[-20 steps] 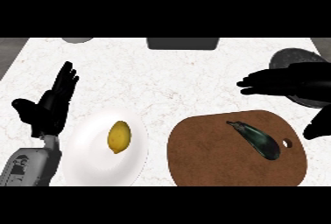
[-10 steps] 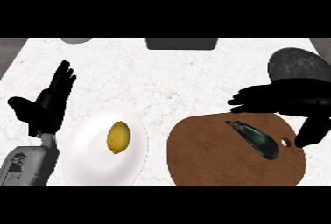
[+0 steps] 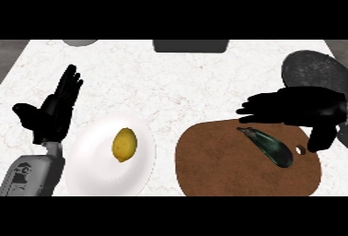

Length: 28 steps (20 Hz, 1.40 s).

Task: Pick the eggplant from the cutting board and place it in the pan

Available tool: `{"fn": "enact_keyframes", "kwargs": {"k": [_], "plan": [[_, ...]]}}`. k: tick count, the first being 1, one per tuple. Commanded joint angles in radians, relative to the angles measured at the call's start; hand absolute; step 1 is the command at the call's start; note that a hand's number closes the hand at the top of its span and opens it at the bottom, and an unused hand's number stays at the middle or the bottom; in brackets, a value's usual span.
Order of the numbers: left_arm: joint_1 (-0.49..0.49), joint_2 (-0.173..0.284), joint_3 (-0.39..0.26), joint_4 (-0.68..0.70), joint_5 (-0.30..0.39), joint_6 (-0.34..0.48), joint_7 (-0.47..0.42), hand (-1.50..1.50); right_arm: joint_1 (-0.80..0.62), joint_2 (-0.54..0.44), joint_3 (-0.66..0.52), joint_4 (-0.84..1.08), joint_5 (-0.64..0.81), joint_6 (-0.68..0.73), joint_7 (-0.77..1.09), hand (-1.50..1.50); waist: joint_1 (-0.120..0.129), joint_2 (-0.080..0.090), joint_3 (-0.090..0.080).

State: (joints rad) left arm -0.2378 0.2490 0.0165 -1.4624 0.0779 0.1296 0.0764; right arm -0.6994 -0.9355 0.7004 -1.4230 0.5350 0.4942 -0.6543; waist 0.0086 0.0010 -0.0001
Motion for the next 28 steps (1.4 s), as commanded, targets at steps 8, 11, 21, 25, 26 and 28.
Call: {"fn": "enact_keyframes", "kwargs": {"k": [8, 11, 21, 25, 26, 28], "plan": [[0.017, -0.012, 0.026, -0.01, -0.007, -0.016, -0.009, 0.0, 0.075, 0.093, 0.022, 0.004, 0.216, 0.014, -0.018, -1.5, -0.005, 0.0, 0.0], [-0.022, 0.019, 0.062, 0.013, 0.008, -0.039, 0.01, 0.0, 0.057, 0.138, 0.017, 0.041, 0.236, 0.04, -0.022, -1.5, -0.002, 0.0, 0.0], [0.039, -0.052, 0.012, -0.026, -0.049, -0.014, -0.013, 0.0, 0.073, 0.187, 0.002, 0.073, 0.385, 0.043, -0.045, -1.5, -0.004, -0.001, 0.0], [0.006, -0.037, 0.031, -0.007, -0.051, -0.022, 0.01, 0.0, 0.09, 0.183, -0.007, 0.083, 0.436, 0.052, -0.066, -1.5, -0.006, -0.001, 0.0], [0.066, -0.021, 0.051, -0.041, -0.021, -0.055, -0.017, 0.0, 0.119, 0.189, 0.006, 0.115, 0.442, 0.015, -0.082, -1.5, -0.002, -0.001, 0.0], [-0.002, -0.037, 0.039, -0.039, -0.05, -0.008, 0.053, 0.0, 0.132, 0.228, 0.052, 0.083, 0.477, 0.009, -0.055, 1.5, -0.006, -0.001, 0.0]]}}
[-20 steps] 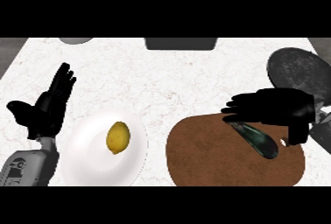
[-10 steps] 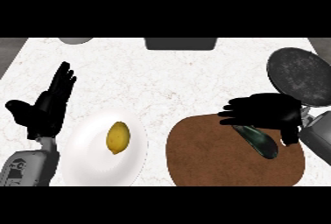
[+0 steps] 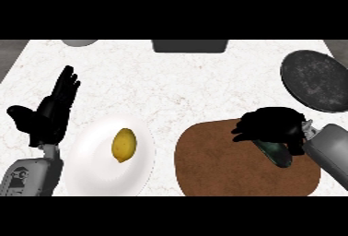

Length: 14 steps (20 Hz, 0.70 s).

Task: Pick the eggplant from the cutting board and place it in the pan

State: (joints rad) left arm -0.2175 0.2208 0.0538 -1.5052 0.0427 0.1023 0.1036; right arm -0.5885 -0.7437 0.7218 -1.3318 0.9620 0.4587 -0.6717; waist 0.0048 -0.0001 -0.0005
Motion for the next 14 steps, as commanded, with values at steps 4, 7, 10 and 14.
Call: {"fn": "enact_keyframes", "kwargs": {"k": [4, 7, 10, 14], "plan": [[0.011, 0.002, 0.024, 0.045, 0.005, -0.026, -0.065, 0.0, 0.016, 0.005, 0.036, 0.033, 0.054, -0.049, -0.181, 1.5, 0.001, 0.002, 0.0], [0.02, -0.022, -0.007, -0.019, -0.006, -0.007, 0.012, 0.0, 0.009, -0.036, -0.009, 0.084, 0.041, -0.076, -0.255, 1.5, 0.004, 0.001, 0.001], [0.055, -0.016, 0.003, -0.016, -0.017, -0.019, -0.033, 0.0, 0.018, 0.011, -0.024, 0.029, 0.066, -0.035, -0.216, 1.5, 0.0, -0.001, 0.0], [0.026, -0.014, 0.014, 0.019, -0.017, 0.001, -0.019, 0.0, 0.085, 0.2, -0.221, 0.194, -0.07, 0.057, 0.331, 1.5, -0.052, -0.004, -0.001]]}}
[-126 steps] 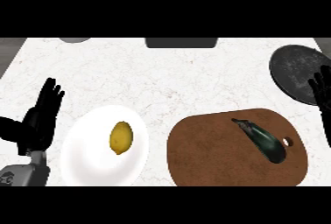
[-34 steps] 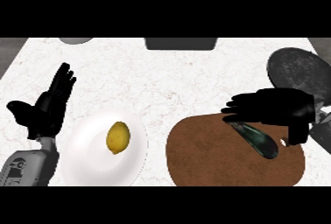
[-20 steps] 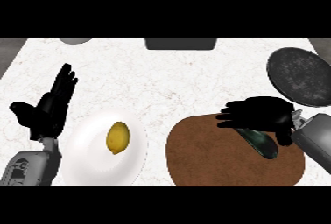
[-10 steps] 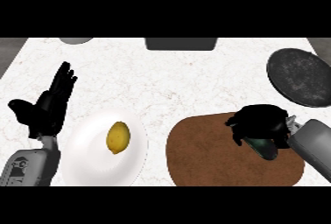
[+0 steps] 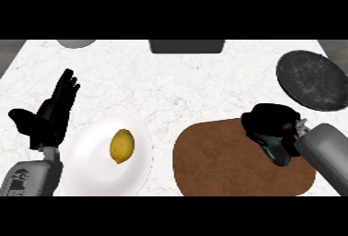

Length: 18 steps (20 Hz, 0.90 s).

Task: Pick the eggplant from the cutting board and place it in the pan

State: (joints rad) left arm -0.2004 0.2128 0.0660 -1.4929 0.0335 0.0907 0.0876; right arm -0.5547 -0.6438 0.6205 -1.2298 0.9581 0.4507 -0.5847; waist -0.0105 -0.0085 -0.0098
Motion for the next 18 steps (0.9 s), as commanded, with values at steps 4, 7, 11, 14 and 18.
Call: {"fn": "enact_keyframes", "kwargs": {"k": [4, 7, 11, 14, 18], "plan": [[0.006, 0.02, 0.031, 0.002, 0.002, 0.013, 0.009, 0.0, 0.075, 0.213, -0.304, 0.151, -0.139, 0.027, 0.53, 1.5, -0.063, -0.004, 0.008], [0.028, 0.012, 0.02, 0.003, 0.001, 0.006, 0.0, 0.0, 0.044, 0.324, -0.388, 0.115, -0.116, -0.086, 0.781, 1.5, -0.038, -0.01, 0.006], [0.013, 0.0, 0.004, -0.002, -0.007, 0.009, 0.002, 0.0, -0.038, 0.436, -0.426, -0.007, -0.011, -0.317, 1.02, 1.5, -0.015, -0.009, 0.008], [0.001, 0.008, 0.015, -0.017, 0.016, -0.007, 0.02, 0.0, -0.096, 0.511, -0.444, -0.108, 0.032, -0.362, 1.192, 1.5, -0.004, -0.009, 0.008], [0.037, 0.02, 0.024, -0.009, 0.01, -0.022, -0.021, 0.0, -0.094, 0.529, -0.428, -0.211, 0.148, -0.414, 1.335, 1.5, 0.004, 0.001, 0.009]]}}
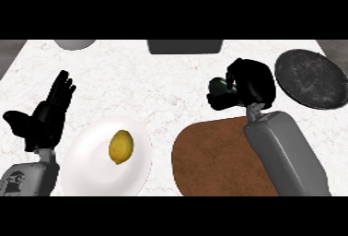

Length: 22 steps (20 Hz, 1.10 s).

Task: Pick the eggplant from the cutting board and place it in the pan

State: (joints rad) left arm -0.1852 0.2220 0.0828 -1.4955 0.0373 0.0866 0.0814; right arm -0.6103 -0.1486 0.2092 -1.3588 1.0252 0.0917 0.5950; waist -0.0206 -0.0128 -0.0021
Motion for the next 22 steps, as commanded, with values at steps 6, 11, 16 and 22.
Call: {"fn": "enact_keyframes", "kwargs": {"k": [6, 11, 16, 22], "plan": [[-0.056, -0.003, 0.013, 0.06, 0.017, -0.028, -0.018, 0.0, -0.09, -0.023, -0.214, -0.074, -0.012, -0.162, 0.083, 1.5, 0.02, 0.016, 0.002], [-0.028, -0.003, 0.02, 0.027, 0.008, -0.018, -0.018, 0.0, -0.031, -0.077, -0.348, -0.039, -0.124, -0.248, -0.023, 1.5, 0.023, 0.014, 0.002], [-0.091, -0.043, -0.03, 0.053, -0.045, 0.023, 0.011, 0.0, -0.067, -0.242, -0.46, 0.21, -0.152, -0.272, -0.193, 1.5, 0.027, 0.019, 0.003], [-0.058, -0.022, -0.014, 0.0, -0.018, -0.012, 0.01, 0.0, -0.096, -0.394, -0.554, 0.54, -0.131, -0.42, -0.412, 1.5, 0.058, 0.028, 0.004]]}}
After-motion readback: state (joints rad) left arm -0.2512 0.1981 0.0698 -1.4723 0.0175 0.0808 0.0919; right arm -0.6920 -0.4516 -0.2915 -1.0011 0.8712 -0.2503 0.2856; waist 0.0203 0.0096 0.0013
